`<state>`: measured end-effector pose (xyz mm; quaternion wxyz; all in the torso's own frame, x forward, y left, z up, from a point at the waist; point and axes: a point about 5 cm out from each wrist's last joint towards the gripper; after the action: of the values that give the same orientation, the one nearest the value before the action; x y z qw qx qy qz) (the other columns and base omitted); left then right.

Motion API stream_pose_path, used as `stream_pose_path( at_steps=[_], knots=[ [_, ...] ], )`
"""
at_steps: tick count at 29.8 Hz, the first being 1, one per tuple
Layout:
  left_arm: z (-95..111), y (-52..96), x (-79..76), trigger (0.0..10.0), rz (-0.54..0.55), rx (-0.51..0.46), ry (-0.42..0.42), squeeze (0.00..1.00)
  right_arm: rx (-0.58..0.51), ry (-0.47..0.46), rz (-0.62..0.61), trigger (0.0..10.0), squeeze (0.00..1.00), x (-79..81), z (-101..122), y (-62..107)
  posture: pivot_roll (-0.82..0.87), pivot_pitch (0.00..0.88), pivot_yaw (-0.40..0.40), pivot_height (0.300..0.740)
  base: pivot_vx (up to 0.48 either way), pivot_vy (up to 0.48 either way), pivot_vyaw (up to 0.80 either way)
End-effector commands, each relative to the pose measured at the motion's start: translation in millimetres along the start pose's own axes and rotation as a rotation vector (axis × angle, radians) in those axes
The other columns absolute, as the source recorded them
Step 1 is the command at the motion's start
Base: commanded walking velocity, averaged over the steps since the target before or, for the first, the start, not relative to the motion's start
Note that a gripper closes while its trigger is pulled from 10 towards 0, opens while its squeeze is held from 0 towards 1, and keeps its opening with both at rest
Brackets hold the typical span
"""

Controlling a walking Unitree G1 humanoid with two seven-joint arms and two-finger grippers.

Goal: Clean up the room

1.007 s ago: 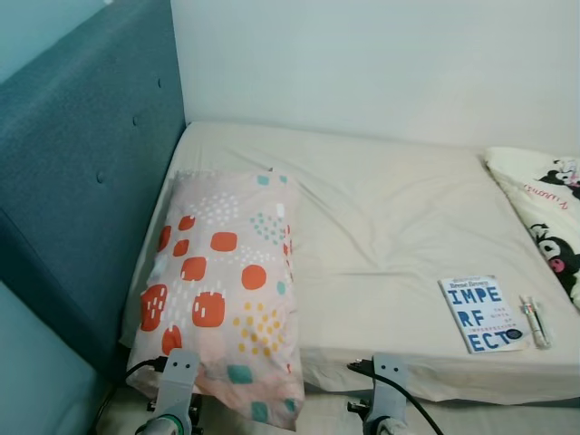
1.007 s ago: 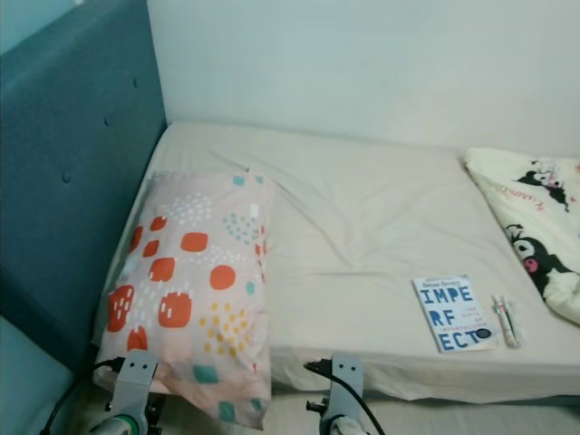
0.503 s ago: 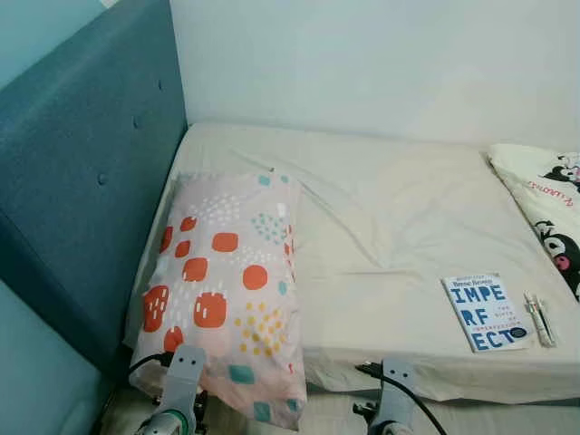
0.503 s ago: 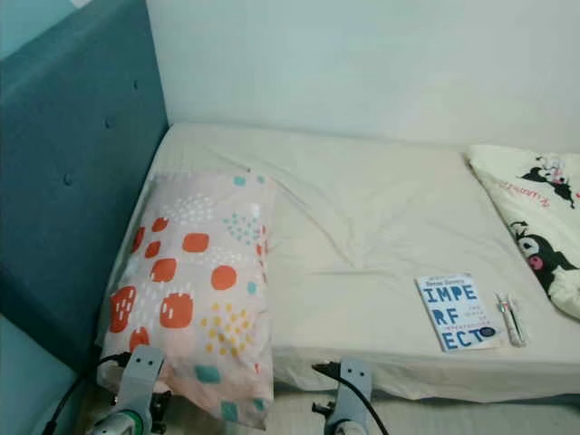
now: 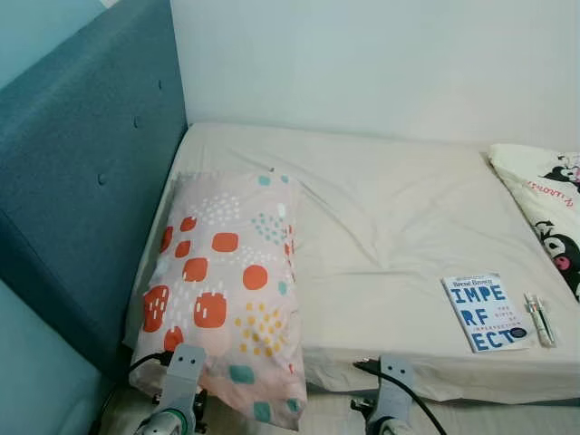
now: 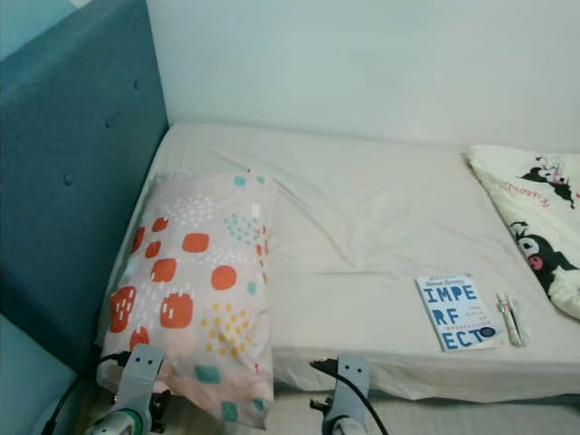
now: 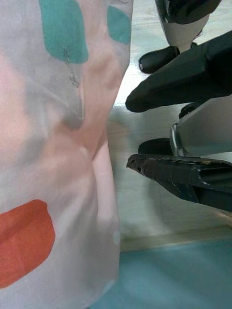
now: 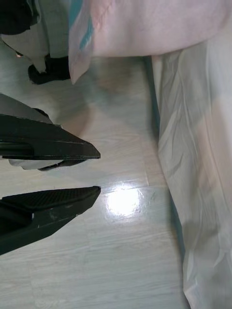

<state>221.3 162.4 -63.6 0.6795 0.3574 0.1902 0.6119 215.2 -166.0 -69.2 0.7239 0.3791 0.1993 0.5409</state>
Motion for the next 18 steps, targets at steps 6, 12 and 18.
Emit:
stream_pose_path(
  at_steps=[6, 12, 18],
  knots=[
    [-4.6, 0.9, -0.5, 10.0, -0.002, 0.018, 0.003, 0.0, 0.007, -0.004, -0.002, 10.0, 0.0, -0.6, -1.6, 0.2, 0.1, 0.011, -0.012, 0.74, 0.0, 0.0, 0.0],
    [-6.3, 1.4, 0.0, 10.0, 0.004, 0.021, 0.005, 0.0, 0.009, 0.004, 0.001, 10.0, 0.0, -0.3, -1.6, 0.2, 0.11, 0.01, -0.018, 0.74, 0.0, 0.0, 0.0],
    [-7.7, 1.8, 1.6, 10.0, 0.006, 0.022, 0.0, 0.0, 0.011, 0.004, 0.005, 10.0, 0.0, 1.1, -3.0, 0.5, 0.11, 0.003, -0.021, 0.74, 0.0, 0.0, 0.0]
  ],
)
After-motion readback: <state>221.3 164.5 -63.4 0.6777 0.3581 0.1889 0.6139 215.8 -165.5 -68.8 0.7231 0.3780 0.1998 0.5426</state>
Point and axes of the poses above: a point about 5 cm out from each wrist's last joint towards the gripper, its own y axis pointing back from the gripper into the wrist, its own z axis along the axis of the wrist's last joint, x = y × z, and after that the axes turned 7 degrees about -y, right-handed
